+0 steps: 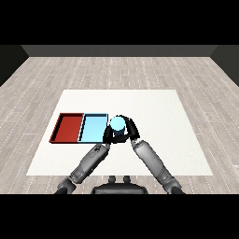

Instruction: Pick the blue can and put it in the blue box

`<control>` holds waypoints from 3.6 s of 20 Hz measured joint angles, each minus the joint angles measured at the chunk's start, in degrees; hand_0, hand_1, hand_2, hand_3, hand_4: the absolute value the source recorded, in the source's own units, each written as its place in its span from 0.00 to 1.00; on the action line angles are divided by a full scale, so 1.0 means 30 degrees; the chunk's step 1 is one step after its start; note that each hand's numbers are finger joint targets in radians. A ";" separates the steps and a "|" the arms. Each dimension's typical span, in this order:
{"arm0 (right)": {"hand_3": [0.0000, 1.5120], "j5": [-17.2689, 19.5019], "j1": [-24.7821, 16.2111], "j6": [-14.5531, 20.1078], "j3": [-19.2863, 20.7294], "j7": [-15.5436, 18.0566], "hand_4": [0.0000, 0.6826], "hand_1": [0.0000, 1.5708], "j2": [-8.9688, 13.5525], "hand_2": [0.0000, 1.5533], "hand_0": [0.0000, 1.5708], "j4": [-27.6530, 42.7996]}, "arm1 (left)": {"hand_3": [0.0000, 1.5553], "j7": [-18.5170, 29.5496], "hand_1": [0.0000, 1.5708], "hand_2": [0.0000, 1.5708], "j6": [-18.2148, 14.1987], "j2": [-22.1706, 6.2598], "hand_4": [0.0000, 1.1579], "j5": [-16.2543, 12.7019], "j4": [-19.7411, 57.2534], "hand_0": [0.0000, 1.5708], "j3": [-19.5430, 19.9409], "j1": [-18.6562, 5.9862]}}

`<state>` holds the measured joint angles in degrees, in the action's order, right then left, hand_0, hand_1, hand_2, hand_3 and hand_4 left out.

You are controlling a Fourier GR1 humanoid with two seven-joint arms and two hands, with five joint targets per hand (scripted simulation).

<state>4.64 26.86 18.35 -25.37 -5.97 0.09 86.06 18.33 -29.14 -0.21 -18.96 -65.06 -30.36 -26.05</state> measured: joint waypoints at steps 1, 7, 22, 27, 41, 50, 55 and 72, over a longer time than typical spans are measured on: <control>0.00 0.0037 0.0012 -0.0170 0.0120 -0.0132 0.00 0.00 -0.0006 0.00 0.00 0.0058 | 0.96 0.0000 1.00 1.00 0.0007 0.0012 0.97 0.0063 -0.0044 1.00 0.0102 0.0020; 0.00 0.0179 -0.0058 -0.0913 0.0479 -0.0431 0.00 0.00 0.0107 0.00 0.00 0.0295 | 0.96 0.0207 1.00 1.00 -0.0100 -0.0019 0.98 0.0114 -0.0064 1.00 0.0263 -0.0017; 0.00 -0.1230 -0.2661 -0.1948 0.3548 0.0135 0.00 0.00 0.0689 0.00 0.00 0.3007 | 0.95 -0.0133 1.00 1.00 0.0783 -0.1629 0.97 0.1447 0.0026 1.00 0.2147 0.0994; 0.00 -0.1950 -0.3801 -0.2177 0.4430 0.1023 0.00 0.00 0.0575 0.00 0.00 0.2936 | 0.95 -0.1492 1.00 1.00 0.0642 -0.2748 0.98 0.2130 0.0318 1.00 0.3320 0.0348; 0.00 -0.3590 -0.4682 -0.2850 0.6200 0.2883 0.00 0.00 0.0445 0.00 0.00 0.0853 | 0.19 -0.6284 0.37 0.32 0.0339 -0.6113 0.78 0.5662 0.8052 0.37 0.4024 -0.2849; 0.00 -0.4364 -0.4195 -0.3227 0.7485 0.3458 0.00 0.00 0.0571 0.00 0.00 -0.0961 | 0.00 -1.0062 0.78 0.66 0.0682 -0.4988 0.68 0.8240 1.5430 0.78 0.3026 -0.6358; 0.00 -0.4391 -0.4330 -0.3135 0.7847 0.3749 0.00 0.00 0.0583 0.00 0.00 -0.1595 | 0.00 -1.1856 0.66 0.57 0.1977 -0.3755 0.71 0.9085 1.8542 0.66 0.2560 -0.7583; 0.00 -0.4538 -0.4359 -0.3763 0.8550 0.4633 0.00 0.00 0.1218 0.00 0.00 -0.2420 | 0.00 -0.7839 0.00 0.00 -0.2143 -0.3565 0.00 0.7017 1.8011 0.00 0.5587 -0.7638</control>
<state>-8.97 13.79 7.06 0.28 7.93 3.75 78.80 -5.19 -35.57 -10.91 2.09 -11.03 -13.60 -48.96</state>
